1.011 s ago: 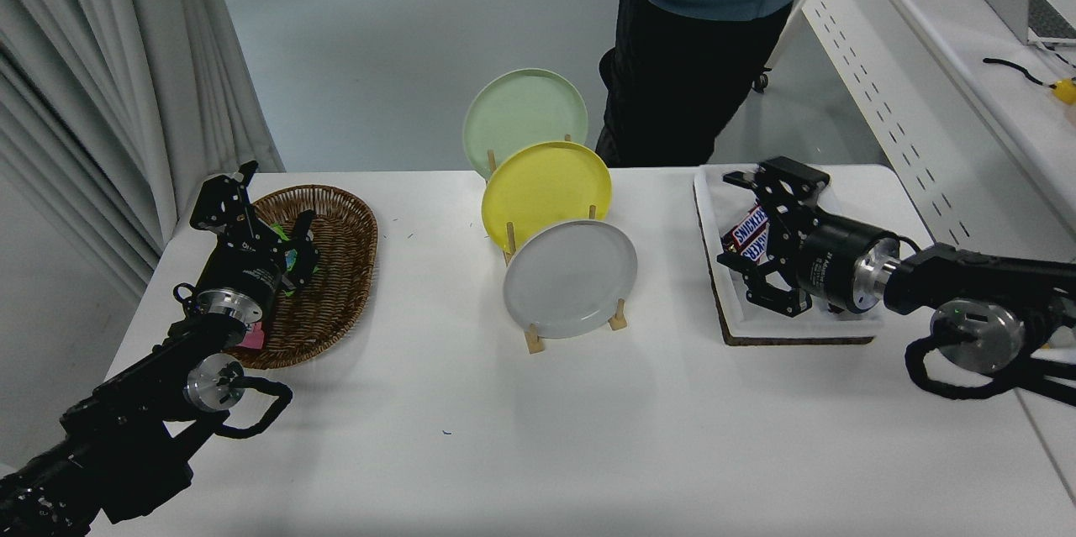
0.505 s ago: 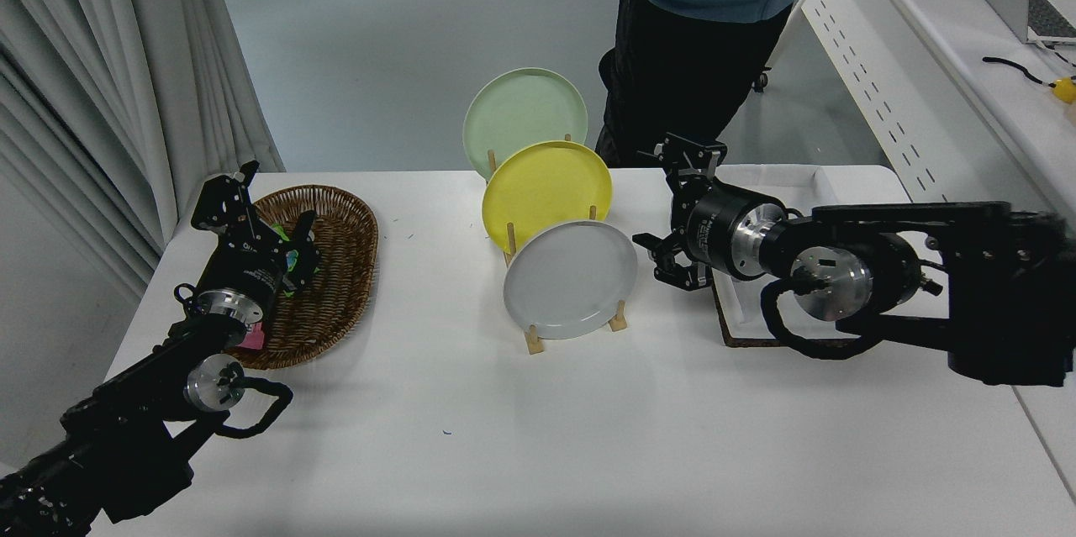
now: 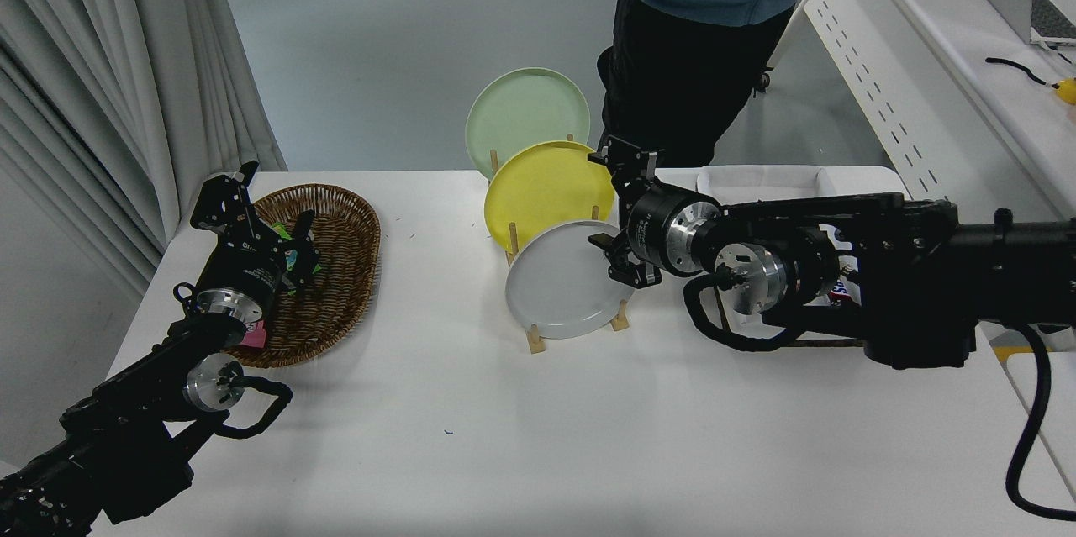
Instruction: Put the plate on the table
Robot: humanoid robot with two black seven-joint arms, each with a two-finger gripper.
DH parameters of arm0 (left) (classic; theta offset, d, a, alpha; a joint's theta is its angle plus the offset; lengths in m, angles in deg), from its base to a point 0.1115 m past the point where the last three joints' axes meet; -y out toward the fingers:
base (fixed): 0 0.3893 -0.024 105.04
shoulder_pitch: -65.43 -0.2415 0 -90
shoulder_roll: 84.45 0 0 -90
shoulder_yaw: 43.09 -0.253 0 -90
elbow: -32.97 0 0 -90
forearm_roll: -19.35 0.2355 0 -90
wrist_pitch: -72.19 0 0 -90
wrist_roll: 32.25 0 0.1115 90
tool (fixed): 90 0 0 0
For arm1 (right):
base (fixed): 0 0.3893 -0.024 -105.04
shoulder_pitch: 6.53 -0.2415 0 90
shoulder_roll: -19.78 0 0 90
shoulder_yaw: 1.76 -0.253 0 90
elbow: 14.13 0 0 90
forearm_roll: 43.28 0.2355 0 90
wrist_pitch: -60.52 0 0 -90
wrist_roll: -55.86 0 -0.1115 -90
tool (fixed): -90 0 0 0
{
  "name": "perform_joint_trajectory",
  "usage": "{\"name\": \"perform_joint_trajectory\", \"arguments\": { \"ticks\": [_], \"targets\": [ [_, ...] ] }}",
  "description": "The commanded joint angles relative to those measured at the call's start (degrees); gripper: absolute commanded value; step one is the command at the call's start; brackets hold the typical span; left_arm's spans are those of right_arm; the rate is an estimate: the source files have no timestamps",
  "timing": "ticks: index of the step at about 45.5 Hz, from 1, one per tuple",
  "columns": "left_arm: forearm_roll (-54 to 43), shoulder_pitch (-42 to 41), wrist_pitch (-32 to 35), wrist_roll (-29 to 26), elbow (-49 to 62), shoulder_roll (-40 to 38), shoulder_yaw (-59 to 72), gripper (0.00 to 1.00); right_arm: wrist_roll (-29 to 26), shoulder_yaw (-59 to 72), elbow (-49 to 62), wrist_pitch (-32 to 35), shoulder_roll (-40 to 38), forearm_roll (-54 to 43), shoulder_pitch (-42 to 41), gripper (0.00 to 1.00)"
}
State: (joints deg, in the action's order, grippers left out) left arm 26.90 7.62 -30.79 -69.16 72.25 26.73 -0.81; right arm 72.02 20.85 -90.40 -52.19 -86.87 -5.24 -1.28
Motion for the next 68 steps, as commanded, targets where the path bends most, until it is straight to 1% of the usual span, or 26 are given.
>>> {"name": "perform_joint_trajectory", "arguments": {
  "ticks": [1,8,20,41,56,66,68],
  "targets": [
    [0.0,0.0,0.1,0.0,0.0,0.0,0.1,1.0,-0.2,0.5,4.2,-0.1,2.4,1.8,2.0,1.0],
    [0.0,0.0,0.1,0.0,0.0,0.0,0.0,1.0,-0.5,1.2,8.9,-0.4,5.1,7.0,2.3,1.0],
    [0.0,0.0,0.0,0.0,0.0,0.0,0.0,1.0,-1.1,1.5,10.5,0.0,8.4,7.0,2.0,1.0],
    [0.0,0.0,0.0,0.0,0.0,0.0,0.0,1.0,-1.3,1.6,19.3,0.3,12.8,6.9,2.3,1.0],
    [0.0,0.0,0.1,0.0,0.0,0.0,0.0,1.0,-4.1,1.6,22.1,0.9,14.0,6.9,2.7,1.0],
    [0.0,0.0,0.0,0.0,0.0,0.0,0.0,1.0,-6.6,1.6,23.5,0.9,14.7,6.9,3.5,0.99],
    [0.0,0.1,0.1,0.0,0.0,0.0,0.0,1.0,-7.0,1.6,23.5,0.9,14.7,6.9,3.5,0.98]
  ]
}}
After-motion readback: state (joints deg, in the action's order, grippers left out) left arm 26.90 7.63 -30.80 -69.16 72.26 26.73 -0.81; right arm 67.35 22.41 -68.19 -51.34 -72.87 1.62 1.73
